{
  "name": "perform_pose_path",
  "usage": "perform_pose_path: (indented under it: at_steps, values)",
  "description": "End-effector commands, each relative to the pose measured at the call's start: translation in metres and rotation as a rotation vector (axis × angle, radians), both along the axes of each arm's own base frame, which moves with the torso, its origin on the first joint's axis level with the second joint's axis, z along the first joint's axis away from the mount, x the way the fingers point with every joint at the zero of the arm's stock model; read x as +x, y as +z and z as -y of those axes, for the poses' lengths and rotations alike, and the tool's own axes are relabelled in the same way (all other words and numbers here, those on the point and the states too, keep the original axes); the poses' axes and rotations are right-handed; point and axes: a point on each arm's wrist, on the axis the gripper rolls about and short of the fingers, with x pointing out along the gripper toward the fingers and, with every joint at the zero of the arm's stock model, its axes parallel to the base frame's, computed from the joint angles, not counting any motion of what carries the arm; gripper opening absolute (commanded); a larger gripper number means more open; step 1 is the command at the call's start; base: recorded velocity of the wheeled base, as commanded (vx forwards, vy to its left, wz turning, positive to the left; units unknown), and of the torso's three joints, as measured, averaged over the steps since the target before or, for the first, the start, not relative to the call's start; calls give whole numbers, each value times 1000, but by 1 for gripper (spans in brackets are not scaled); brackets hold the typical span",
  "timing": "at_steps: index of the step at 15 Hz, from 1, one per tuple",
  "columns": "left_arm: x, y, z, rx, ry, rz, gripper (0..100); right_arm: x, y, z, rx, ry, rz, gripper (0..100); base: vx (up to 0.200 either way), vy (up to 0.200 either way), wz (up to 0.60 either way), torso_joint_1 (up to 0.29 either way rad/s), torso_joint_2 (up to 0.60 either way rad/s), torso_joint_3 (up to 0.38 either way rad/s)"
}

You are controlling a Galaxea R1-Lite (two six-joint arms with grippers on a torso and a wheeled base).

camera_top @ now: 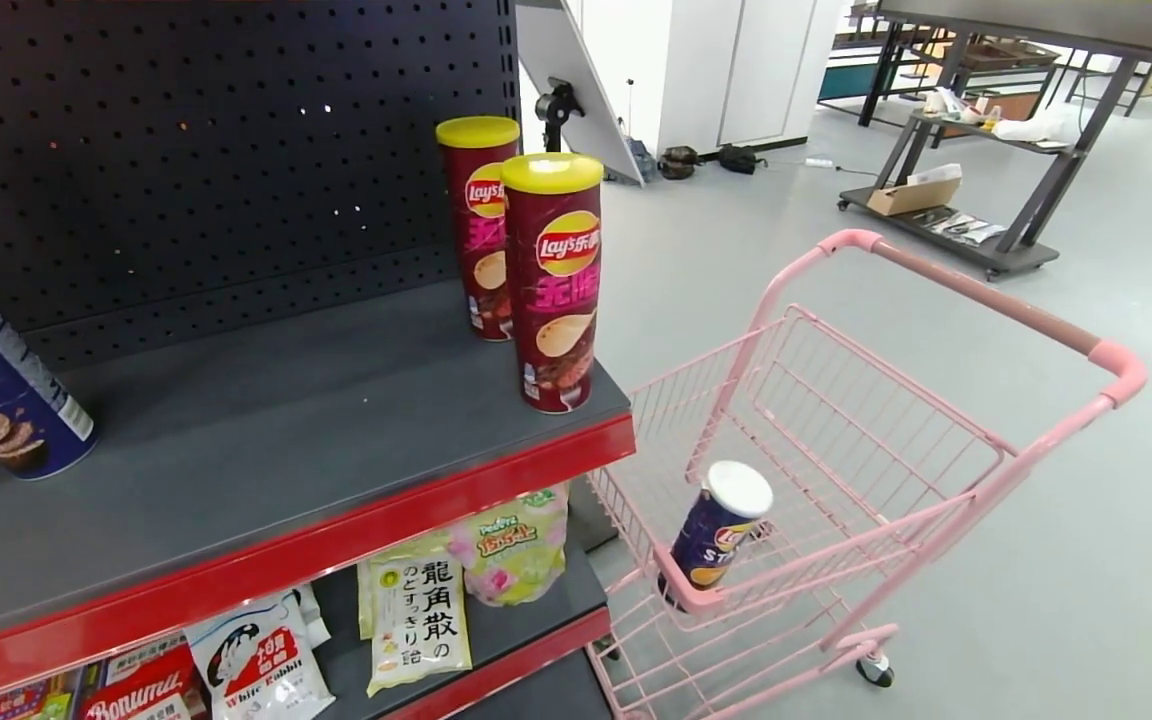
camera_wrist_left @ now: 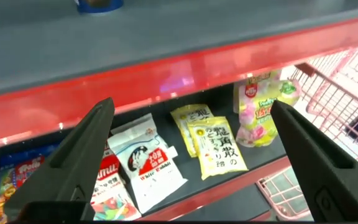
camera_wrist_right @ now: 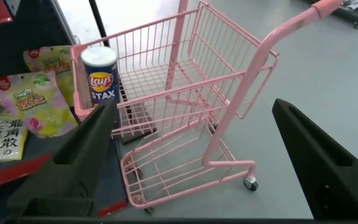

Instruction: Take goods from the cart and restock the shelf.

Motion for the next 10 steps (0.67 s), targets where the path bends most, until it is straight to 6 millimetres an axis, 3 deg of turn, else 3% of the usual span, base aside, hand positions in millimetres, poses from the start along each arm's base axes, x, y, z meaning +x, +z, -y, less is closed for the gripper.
perform_pose_path:
  at_steps: [1, 7, 10]
  values:
    - [0, 0, 0, 0, 0, -1, 100, 0, 0, 0, 0, 1, 0, 100, 0, 0, 0, -144, 408, 256]
    - [0, 0, 0, 0, 0, -1, 100, 0, 0, 0, -5, 3, 0, 100, 0, 0, 0, -167, 511, 335]
    - [0, 0, 0, 0, 0, -1, 100, 2, 1, 0, -12, 11, -24, 100, 0, 0, 0, -45, 160, 115]
